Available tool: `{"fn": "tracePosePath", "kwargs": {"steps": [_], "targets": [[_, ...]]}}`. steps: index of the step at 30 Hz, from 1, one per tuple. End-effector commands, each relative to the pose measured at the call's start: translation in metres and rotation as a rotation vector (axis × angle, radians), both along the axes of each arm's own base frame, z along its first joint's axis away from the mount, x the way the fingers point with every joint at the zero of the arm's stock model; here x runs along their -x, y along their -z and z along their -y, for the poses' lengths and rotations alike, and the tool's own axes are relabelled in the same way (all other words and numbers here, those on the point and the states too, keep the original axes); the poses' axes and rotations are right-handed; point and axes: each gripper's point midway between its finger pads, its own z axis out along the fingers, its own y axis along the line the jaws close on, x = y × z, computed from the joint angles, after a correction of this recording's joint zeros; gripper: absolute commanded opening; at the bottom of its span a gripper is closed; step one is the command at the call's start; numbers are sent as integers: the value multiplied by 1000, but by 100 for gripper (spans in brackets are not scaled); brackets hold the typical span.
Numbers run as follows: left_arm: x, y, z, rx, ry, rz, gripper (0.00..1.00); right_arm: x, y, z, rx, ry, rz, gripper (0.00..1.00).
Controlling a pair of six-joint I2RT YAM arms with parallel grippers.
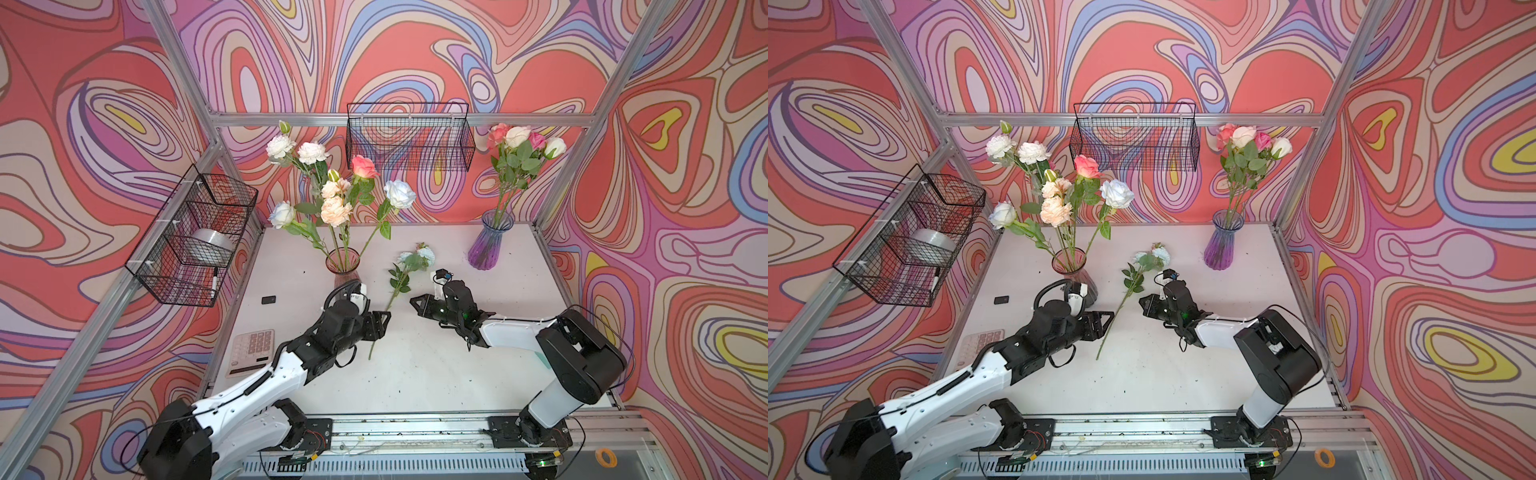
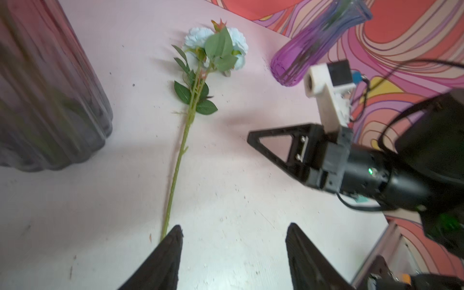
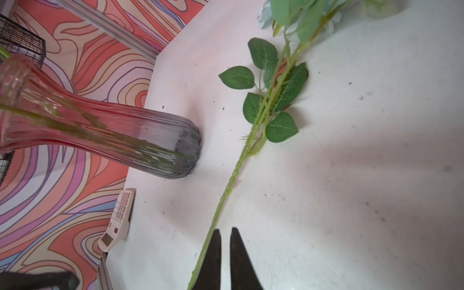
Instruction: Arrange the flowers into the vase
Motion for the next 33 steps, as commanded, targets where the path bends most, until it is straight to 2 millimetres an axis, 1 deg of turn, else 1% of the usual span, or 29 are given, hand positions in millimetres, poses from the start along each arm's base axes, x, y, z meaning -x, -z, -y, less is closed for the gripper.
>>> {"fn": "tracePosePath", "kwargs": {"steps": [1, 3, 6, 11, 14, 16, 19, 20, 23, 25, 28, 31, 33], "targets": [[-27, 27, -4, -231, -70, -58, 63, 6, -1, 22, 84, 60, 35, 13], [-38, 47, 8, -354, -43, -90, 59, 13, -1, 35, 115, 84, 40, 13], [-52, 62, 24, -475, -24, -72, 55, 25, -2, 49, 133, 104, 44, 13], [-74, 82, 23, -589, -74, -49, 54, 44, -7, 70, 164, 136, 59, 13], [-88, 95, 27, -649, -79, -34, 57, 51, -10, 79, 174, 147, 67, 13], [-96, 102, 37, -673, -43, -16, 57, 54, -11, 82, 177, 150, 73, 13], [-105, 114, 51, -701, 14, -15, 55, 57, -10, 86, 189, 153, 73, 12], [-109, 119, 52, -715, 16, -18, 54, 58, -9, 87, 194, 153, 72, 12], [-118, 129, 49, -731, 9, -51, 47, 62, -7, 89, 199, 151, 63, 8], [-121, 135, 48, -734, 19, -59, 44, 66, -5, 92, 202, 152, 57, 8], [-124, 145, 48, -751, 52, -90, 35, 70, -5, 100, 212, 177, 62, 8], [-124, 150, 50, -767, 92, -95, 23, 72, -9, 108, 227, 201, 76, 9], [-121, 151, 57, -754, 142, -99, 20, 72, -15, 111, 232, 208, 90, 9]]}}
